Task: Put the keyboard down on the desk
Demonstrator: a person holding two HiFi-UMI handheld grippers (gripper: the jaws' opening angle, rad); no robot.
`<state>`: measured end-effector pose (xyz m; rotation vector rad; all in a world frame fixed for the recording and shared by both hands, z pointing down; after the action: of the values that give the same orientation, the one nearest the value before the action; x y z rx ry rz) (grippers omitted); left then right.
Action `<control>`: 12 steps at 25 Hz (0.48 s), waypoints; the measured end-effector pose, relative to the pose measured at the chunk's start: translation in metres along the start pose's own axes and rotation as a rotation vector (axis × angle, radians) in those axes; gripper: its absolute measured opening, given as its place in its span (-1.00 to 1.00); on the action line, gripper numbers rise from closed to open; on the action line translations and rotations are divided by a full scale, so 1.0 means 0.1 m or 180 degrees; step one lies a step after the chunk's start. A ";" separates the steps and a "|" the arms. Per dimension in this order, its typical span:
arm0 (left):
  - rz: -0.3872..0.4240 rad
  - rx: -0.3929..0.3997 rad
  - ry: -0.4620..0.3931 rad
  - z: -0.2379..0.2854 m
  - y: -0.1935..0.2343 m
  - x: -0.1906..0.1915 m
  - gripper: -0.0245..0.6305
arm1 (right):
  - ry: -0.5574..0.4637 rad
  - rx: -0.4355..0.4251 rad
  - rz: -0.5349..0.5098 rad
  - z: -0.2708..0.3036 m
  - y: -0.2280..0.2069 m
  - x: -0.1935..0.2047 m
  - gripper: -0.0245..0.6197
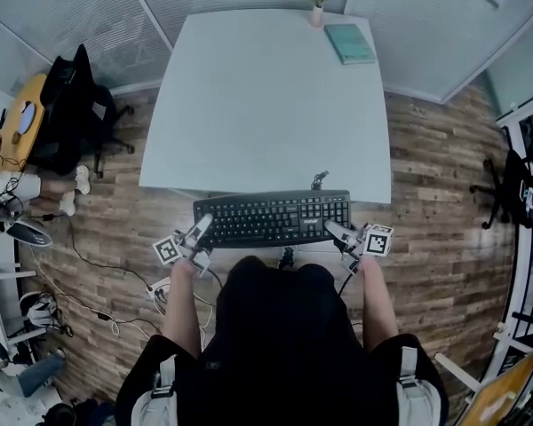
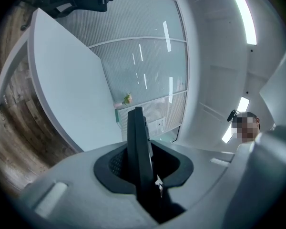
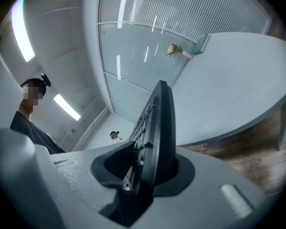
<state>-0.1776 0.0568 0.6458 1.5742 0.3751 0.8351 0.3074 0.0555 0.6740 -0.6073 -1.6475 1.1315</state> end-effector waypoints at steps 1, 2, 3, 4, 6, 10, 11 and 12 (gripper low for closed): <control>-0.0006 0.0000 -0.0011 0.00 0.01 0.01 -0.66 | 0.0011 0.0003 -0.0006 0.00 -0.02 -0.01 -0.54; -0.0012 0.0001 -0.0020 0.00 0.01 0.02 -0.66 | 0.0008 -0.0011 0.0006 0.00 -0.02 0.00 -0.54; -0.0018 0.0001 -0.0027 0.00 0.01 0.03 -0.66 | 0.0011 -0.0012 0.0011 -0.01 -0.02 0.00 -0.54; -0.0021 -0.0001 -0.0031 -0.01 0.01 0.04 -0.66 | 0.0025 0.0001 0.0003 -0.02 -0.03 0.01 -0.54; -0.0009 -0.0012 -0.0030 -0.02 0.02 0.05 -0.66 | 0.0066 0.0049 -0.0036 -0.03 -0.05 0.01 -0.54; 0.0038 -0.0044 -0.0010 0.02 0.07 0.00 -0.66 | 0.0055 0.0081 -0.0041 0.00 -0.05 -0.04 -0.54; 0.0042 -0.0040 -0.0002 0.03 0.07 -0.01 -0.66 | 0.0025 0.0051 0.0000 0.01 -0.03 -0.03 -0.54; 0.0031 -0.0040 0.0006 0.03 0.08 0.00 -0.66 | -0.0008 0.0015 0.0048 0.02 -0.02 -0.01 -0.54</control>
<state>-0.1775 0.0529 0.6531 1.5647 0.3633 0.8451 0.3058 0.0530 0.6748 -0.6163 -1.6444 1.1471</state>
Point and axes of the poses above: the fingertips, and each gripper's own axes: z forward along the fingers, y to its left, x out of its underside, the point moved 9 cm from there along -z, backward along the fingers, and after that the axes turned 8 degrees about -x, right-handed, at the moved point
